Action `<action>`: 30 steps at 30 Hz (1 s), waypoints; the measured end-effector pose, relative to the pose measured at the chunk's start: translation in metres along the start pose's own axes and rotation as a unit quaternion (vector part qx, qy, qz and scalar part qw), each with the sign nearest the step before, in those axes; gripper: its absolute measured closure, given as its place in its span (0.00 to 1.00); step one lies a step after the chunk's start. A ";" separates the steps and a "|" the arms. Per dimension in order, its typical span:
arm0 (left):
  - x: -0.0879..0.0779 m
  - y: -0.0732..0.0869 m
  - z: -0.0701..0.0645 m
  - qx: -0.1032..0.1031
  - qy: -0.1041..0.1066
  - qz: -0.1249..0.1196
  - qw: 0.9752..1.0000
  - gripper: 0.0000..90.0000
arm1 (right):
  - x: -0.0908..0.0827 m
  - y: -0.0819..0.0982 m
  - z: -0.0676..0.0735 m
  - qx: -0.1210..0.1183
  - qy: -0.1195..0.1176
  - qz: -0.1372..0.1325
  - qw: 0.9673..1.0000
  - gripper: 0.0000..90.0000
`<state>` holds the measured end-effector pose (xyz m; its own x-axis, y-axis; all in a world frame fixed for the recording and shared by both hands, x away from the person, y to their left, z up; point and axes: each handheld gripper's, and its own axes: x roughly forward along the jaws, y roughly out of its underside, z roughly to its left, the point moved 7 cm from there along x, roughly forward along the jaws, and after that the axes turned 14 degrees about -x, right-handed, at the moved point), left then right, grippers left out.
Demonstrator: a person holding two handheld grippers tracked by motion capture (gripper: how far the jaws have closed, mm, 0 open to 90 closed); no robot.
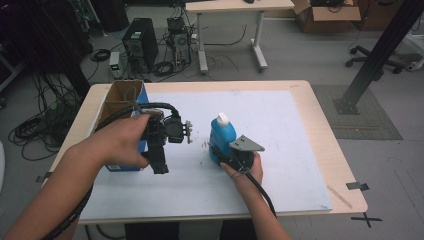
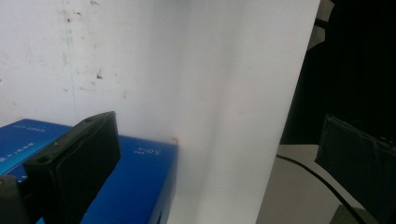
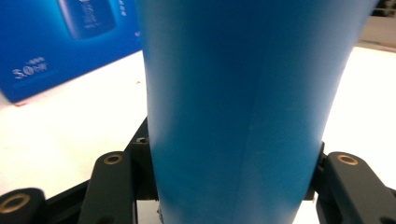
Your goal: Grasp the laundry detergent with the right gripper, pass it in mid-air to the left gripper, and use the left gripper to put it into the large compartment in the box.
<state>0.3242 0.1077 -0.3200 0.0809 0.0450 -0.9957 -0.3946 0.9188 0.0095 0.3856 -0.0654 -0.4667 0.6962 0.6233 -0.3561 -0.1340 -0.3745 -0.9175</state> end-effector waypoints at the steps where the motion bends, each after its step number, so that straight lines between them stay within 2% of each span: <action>1: 0.000 0.000 0.000 0.000 0.000 0.000 1.000 0.00 | -0.001 -0.003 0.000 -0.003 -0.002 -0.005 1.000 0.49; 4: -0.002 -0.001 0.000 0.003 -0.001 0.003 1.000 0.00 | -0.006 -0.008 -0.002 -0.009 -0.008 -0.012 1.000 0.49; 5: -0.002 -0.002 0.000 0.005 -0.001 0.005 1.000 0.00 | -0.011 -0.015 -0.004 -0.014 -0.020 -0.020 0.999 0.49; 10: -0.004 -0.002 0.002 0.004 0.000 0.002 1.000 0.00 | -0.024 -0.027 -0.010 -0.032 -0.041 -0.029 0.998 0.49; 11: -0.005 -0.003 0.002 0.004 0.001 -0.001 1.000 0.00 | -0.031 -0.033 -0.013 -0.038 -0.055 -0.035 0.997 0.49; 14: -0.007 -0.003 0.002 0.004 0.003 -0.002 1.000 0.00 | -0.039 -0.038 -0.015 -0.046 -0.067 -0.040 0.996 0.49; 15: -0.009 -0.004 0.002 0.005 0.004 -0.004 1.000 0.00 | -0.047 -0.042 -0.017 -0.056 -0.080 -0.043 0.994 0.49; 18: -0.012 -0.007 0.001 0.011 0.011 -0.007 1.000 0.00 | -0.054 -0.047 -0.019 -0.059 -0.094 -0.051 0.993 0.49; 19: -0.015 -0.008 0.000 0.015 0.012 -0.006 1.000 0.00 | -0.060 -0.051 -0.023 -0.057 -0.107 -0.055 0.991 0.49; 22: -0.020 -0.011 -0.001 0.019 0.014 -0.011 1.000 0.00 | -0.069 -0.056 -0.027 -0.072 -0.129 -0.057 0.987 0.49; 26: -0.026 -0.015 -0.003 0.026 0.026 -0.020 0.999 0.00 | -0.080 -0.061 -0.026 -0.095 -0.171 -0.063 0.979 0.49; 30: -0.032 -0.017 -0.003 0.025 0.035 -0.030 0.999 0.00 | -0.086 -0.063 -0.021 -0.111 -0.202 -0.063 0.971 0.49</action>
<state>0.3256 0.0891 -0.2889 0.0391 -0.0373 -0.9985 -0.3448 0.9374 -0.0485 0.3494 -0.1097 -0.3745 0.3585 0.8752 -0.3248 0.1200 -0.3882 -0.9137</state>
